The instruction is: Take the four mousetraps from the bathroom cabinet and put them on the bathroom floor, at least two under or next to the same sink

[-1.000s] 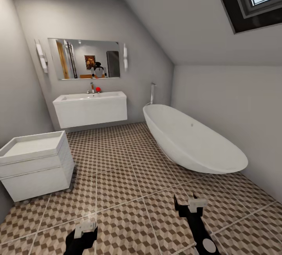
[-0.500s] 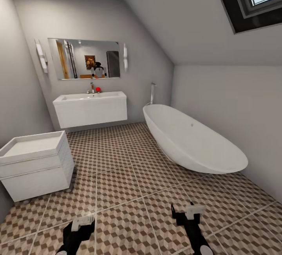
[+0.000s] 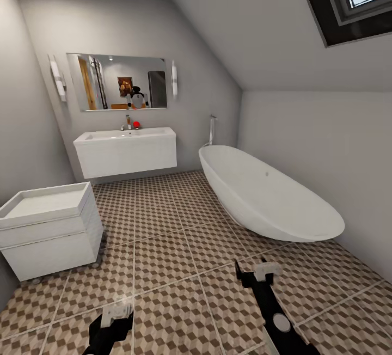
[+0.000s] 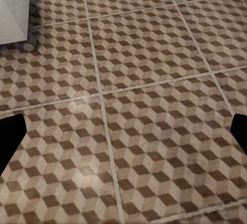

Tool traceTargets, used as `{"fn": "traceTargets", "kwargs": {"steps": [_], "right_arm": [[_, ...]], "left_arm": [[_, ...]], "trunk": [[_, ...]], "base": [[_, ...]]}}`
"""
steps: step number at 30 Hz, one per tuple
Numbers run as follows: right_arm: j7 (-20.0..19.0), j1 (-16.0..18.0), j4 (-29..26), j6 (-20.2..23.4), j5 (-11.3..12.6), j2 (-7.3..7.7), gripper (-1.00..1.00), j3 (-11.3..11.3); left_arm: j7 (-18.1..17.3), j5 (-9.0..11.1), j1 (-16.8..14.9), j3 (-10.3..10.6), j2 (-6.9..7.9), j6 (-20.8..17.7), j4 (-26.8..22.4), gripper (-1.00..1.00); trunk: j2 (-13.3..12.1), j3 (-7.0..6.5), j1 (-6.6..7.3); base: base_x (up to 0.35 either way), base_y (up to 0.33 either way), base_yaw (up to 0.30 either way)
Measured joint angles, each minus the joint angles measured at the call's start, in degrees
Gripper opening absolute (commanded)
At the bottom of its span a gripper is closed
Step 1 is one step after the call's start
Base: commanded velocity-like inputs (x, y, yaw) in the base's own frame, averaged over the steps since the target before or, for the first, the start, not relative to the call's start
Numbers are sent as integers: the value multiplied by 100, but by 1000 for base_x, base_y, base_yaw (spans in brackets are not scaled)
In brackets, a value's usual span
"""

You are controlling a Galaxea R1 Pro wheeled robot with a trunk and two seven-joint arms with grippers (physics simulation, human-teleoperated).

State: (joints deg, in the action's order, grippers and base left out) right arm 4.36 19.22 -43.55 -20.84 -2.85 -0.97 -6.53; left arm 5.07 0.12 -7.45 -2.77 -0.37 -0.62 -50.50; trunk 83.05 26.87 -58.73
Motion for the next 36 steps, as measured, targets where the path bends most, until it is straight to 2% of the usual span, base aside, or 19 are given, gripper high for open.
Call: {"fn": "traceTargets", "kwargs": {"steps": [5, 11, 22, 36], "right_arm": [[26, 22, -119, -27, -113, -25, 100, -2], [54, 24, -344, -32, -124, -26, 100, -2], [57, 25, -394, -14, -121, -9, 100, -4], [57, 25, -377, 8, -125, -10, 100, -3]], "left_arm": [[10, 19, 0, -5, -11, -109, -115, 100], [5, 27, -1, -7, -3, -549, -622, 100], [-7, 5, 0, 36, 8, -610, -1141, 100], [-21, 3, 0, 13, 40, -616, -1185, 100]], "trunk": [[0, 0, 0], [0, 0, 0], [0, 0, 0], [0, 0, 0]], "base": [[0, 0, 0], [0, 0, 0], [0, 0, 0], [0, 0, 0]]}}
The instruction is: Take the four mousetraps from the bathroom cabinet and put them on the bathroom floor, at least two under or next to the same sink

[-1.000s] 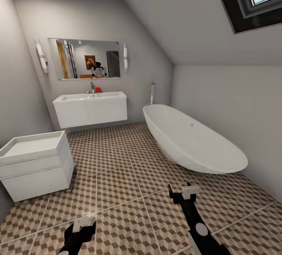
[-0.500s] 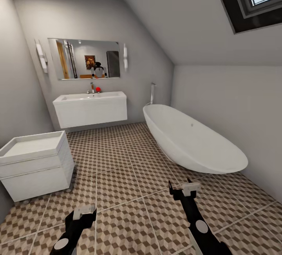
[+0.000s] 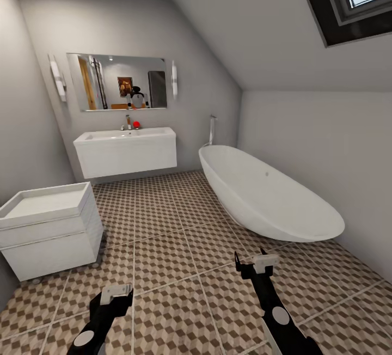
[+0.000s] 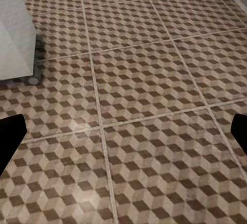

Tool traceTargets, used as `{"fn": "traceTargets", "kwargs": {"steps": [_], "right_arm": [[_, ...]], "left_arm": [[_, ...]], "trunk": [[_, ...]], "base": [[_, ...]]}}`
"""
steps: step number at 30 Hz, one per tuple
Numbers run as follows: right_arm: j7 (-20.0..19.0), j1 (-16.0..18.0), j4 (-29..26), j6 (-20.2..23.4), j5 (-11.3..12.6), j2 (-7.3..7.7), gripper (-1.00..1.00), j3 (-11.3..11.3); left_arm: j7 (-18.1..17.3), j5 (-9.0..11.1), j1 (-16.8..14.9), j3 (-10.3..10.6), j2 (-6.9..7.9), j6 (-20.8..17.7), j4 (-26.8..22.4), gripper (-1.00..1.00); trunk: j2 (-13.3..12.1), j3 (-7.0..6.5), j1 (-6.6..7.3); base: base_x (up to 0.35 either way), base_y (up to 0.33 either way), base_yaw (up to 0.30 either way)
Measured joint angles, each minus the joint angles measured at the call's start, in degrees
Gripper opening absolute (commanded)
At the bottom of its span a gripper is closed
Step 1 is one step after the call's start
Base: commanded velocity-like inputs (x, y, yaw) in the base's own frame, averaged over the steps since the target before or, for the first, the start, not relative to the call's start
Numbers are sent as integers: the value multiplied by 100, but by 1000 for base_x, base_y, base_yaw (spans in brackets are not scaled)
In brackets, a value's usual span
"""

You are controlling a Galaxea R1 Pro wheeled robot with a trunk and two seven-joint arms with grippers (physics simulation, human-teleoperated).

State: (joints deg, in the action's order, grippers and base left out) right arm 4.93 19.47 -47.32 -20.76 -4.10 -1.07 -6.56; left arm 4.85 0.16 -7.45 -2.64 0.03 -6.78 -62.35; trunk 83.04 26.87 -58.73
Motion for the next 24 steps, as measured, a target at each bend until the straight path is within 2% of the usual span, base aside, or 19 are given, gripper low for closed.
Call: {"fn": "traceTargets", "kwargs": {"steps": [24], "right_arm": [[8, 0, 25, -4, -4, 3, 100, 2]], "left_arm": [[-5, 8, 0, 0, 16, -12, 13, 100]], "trunk": [[0, 0, 0]], "base": [[0, 0, 0]]}}
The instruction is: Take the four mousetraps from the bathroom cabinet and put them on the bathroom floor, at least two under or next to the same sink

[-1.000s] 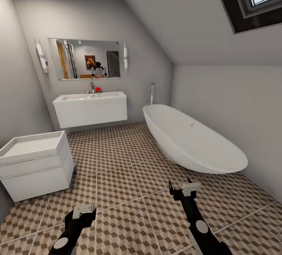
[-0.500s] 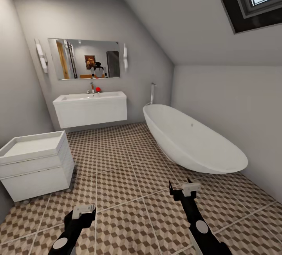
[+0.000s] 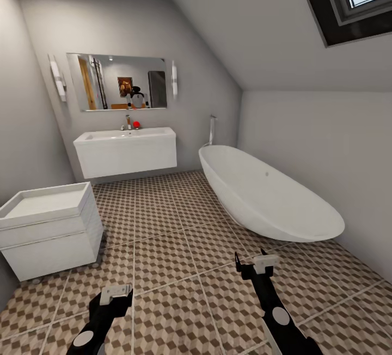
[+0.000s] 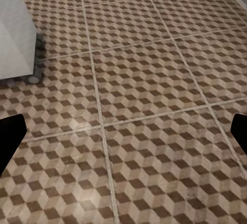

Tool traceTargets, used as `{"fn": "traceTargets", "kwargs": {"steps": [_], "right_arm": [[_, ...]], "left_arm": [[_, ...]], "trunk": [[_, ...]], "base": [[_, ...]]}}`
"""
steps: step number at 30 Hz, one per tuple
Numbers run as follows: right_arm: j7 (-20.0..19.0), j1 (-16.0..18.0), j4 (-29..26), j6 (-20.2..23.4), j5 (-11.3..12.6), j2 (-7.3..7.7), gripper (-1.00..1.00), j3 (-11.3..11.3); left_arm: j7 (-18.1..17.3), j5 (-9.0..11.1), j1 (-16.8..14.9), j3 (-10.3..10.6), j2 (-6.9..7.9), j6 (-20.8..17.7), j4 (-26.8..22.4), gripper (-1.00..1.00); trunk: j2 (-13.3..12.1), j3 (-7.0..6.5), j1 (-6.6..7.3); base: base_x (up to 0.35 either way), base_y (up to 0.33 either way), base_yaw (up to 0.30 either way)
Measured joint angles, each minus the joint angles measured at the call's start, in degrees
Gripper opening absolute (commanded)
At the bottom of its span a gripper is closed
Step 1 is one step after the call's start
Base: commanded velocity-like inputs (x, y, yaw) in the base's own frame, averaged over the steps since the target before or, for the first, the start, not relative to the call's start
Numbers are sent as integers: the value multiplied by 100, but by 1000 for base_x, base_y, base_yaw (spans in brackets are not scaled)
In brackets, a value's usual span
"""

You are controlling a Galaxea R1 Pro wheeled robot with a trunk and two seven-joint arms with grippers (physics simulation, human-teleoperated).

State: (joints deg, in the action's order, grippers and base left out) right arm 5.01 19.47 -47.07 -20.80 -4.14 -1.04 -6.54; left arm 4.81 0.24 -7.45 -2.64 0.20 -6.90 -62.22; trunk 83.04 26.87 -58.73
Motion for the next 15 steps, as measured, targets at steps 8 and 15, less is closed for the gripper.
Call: {"fn": "traceTargets", "kwargs": {"steps": [8, 15], "right_arm": [[0, 0, 1, 20, 2, -3, 100, 5], [-6, 0, 23, 617, 12, 11, 100, 58]], "left_arm": [[0, 0, 0, -4, 5, 1, -3, 100], [22, 9, 0, -15, -44, -37, 24, 100]], "trunk": [[0, 0, 0], [0, 0, 0]], "base": [[0, 0, 0], [0, 0, 0]]}}
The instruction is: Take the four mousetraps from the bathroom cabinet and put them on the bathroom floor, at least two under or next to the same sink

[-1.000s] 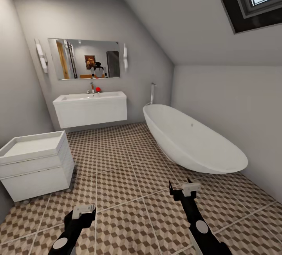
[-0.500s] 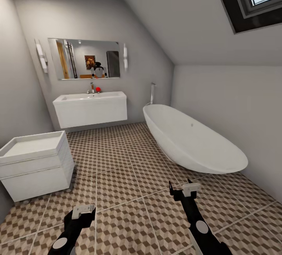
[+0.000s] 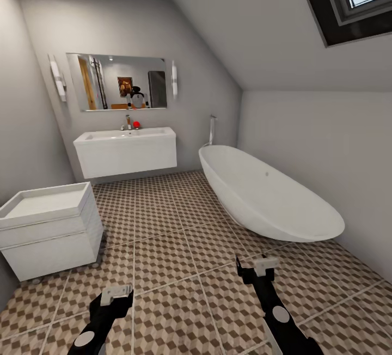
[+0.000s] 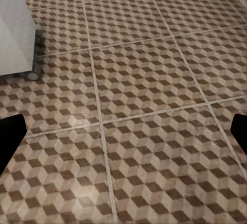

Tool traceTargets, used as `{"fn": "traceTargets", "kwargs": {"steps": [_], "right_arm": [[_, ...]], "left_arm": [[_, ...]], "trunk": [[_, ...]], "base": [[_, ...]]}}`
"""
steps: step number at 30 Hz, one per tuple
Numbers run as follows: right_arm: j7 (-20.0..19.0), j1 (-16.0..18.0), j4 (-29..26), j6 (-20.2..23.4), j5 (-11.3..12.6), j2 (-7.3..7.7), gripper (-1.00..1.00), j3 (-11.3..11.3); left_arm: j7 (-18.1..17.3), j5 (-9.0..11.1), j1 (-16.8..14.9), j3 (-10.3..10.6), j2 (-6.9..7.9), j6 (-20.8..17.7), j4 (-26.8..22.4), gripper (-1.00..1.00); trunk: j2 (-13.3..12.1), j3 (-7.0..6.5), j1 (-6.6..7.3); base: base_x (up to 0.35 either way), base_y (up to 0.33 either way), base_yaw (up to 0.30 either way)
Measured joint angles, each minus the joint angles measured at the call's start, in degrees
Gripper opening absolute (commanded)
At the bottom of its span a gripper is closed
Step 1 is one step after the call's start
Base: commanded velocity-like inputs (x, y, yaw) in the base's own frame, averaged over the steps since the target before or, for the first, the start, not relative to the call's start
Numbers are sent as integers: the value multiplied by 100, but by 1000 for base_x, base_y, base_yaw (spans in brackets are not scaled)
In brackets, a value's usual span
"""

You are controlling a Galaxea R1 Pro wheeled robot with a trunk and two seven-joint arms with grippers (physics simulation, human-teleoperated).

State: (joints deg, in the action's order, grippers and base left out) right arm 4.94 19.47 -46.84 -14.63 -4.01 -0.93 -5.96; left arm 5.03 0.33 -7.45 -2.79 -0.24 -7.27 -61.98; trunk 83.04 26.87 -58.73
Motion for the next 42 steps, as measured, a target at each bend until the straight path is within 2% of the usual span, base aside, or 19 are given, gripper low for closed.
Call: {"fn": "traceTargets", "kwargs": {"steps": [3, 4, 5, 7, 9, 11, 14, 17, 21, 24, 26, 29, 31, 32, 34, 36, 39, 42], "right_arm": [[-2, 41, -134, 745, 5, -5, 100, 21], [5, 178, -272, 1174, 6, -23, 100, 23], [9, 266, -313, 1304, 9, -30, 100, 26], [27, 708, -387, 1689, 12, -93, 100, 28], [54, 1230, -362, 2135, 10, -188, 100, 29], [94, 1572, -319, 2439, 9, -236, 100, 29], [201, 1910, -258, 2662, 11, -278, 100, 21], [276, 2020, -83, 2620, 19, -294, 100, 3], [310, 2048, 66, 2034, 30, -303, 100, -7], [327, 2038, 116, 1755, 28, -308, 100, -11], [333, 2028, 211, 1663, 24, -304, 100, -12], [330, 2024, 447, 1613, 21, -298, 100, -12], [329, 2022, 744, 1553, 17, -296, 100, -11], [328, 2022, 808, 1523, 16, -296, 100, -11], [331, 2020, 1024, 1328, 13, -295, 100, -7], [339, 2020, 1183, 1097, 12, -295, 100, -4], [344, 2020, 1276, 945, 12, -295, 100, -7], [346, 2021, 1303, 899, 11, -295, 100, -8]], "left_arm": [[9, 4, 0, -1, -42, -202, 30, 100], [12, 8, -13, -2, -63, -518, 83, 100], [12, 7, -28, -1, -68, -645, 90, 100], [13, 6, -230, -2, -79, -1043, 67, 100], [14, 8, -563, -2, -84, -1243, 91, 100], [17, 11, -814, -6, -80, -1313, 205, 100], [20, 12, -1101, -21, -28, -1348, 459, 100], [3, 14, -1204, -56, 34, -1338, 634, 100], [-32, 16, -1239, -182, 61, -1300, 762, 100], [-55, 14, -1246, -237, 84, -1270, 741, 100], [-62, 13, -1250, -254, 150, -1256, 658, 100], [-57, 9, -1253, -266, 242, -1000, 537, 100], [-35, 8, -1255, -473, 344, -540, 468, 100], [-34, 11, -1255, -576, 367, -446, 459, 100], [-39, 11, -1257, -1046, 411, -233, 453, 100], [-48, 11, -1256, -1346, 426, -139, 427, 100], [-54, 10, -1256, -1482, 428, -102, 403, 100], [-55, 5, -1257, -1512, 380, -92, 414, 100]], "trunk": [[0, 0, 0], [0, -1, 0], [0, -1, 0], [0, -2, 0], [0, -2, 0], [0, -2, 0], [0, -1, 0], [0, 0, 0], [0, 0, 0], [0, 0, 0], [0, 0, 0], [0, 0, 0], [0, 0, 0], [0, 0, 0], [0, 0, 0], [0, 0, 0], [0, 0, 0], [0, 0, 0]], "base": [[0, 0, 0], [0, 0, 0], [0, 0, 0], [0, 0, 0], [0, 0, 0], [0, 0, 0], [0, 0, 0], [0, 0, 0], [0, 0, 0], [0, 0, 0], [0, 0, 0], [0, 0, 0], [0, 0, 0], [0, 0, 0], [0, 0, 0], [0, 0, 0], [0, 0, 0], [0, 0, 0]]}}
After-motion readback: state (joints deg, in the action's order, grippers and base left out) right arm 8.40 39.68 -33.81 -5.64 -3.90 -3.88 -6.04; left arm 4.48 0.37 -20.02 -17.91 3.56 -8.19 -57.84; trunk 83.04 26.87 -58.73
